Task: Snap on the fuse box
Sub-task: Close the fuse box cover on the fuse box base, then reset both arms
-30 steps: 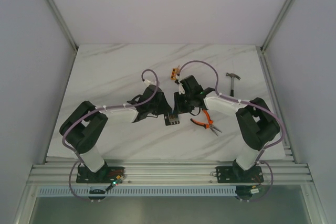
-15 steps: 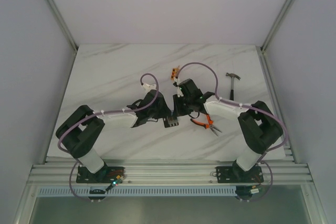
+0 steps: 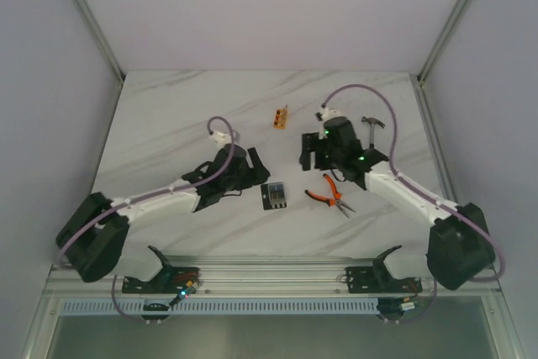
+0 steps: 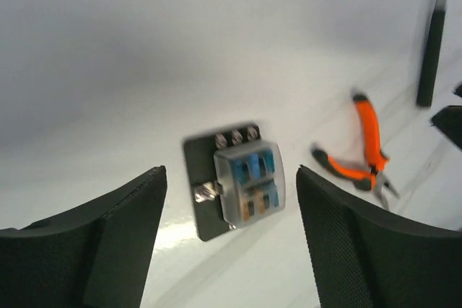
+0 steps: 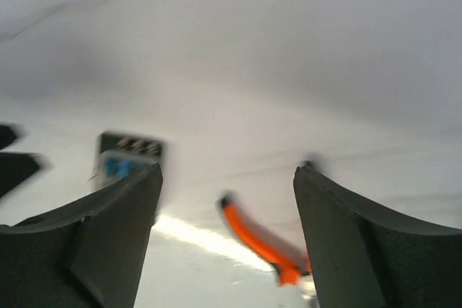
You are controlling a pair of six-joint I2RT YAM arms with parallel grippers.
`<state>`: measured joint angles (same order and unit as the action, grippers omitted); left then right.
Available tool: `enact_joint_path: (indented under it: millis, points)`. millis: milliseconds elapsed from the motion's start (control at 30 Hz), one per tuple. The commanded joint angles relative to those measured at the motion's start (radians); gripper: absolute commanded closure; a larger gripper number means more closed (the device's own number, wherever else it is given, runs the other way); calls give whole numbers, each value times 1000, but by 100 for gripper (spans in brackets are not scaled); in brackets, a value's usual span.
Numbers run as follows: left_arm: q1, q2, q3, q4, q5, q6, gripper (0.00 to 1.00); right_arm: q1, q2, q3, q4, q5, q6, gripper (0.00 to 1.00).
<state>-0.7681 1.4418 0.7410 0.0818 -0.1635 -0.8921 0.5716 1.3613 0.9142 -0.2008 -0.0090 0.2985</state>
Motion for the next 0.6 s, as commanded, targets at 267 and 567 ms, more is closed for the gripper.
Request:
enact_joint_path:
  millis: [267, 567]
  points:
    - [353, -434, -240, -61, -353, 119, 0, -415, -205, -314, 369, 382, 3, 8]
    - [555, -486, -400, 203, -578, 314, 0, -472, -188, -606, 998, 512, -142, 3]
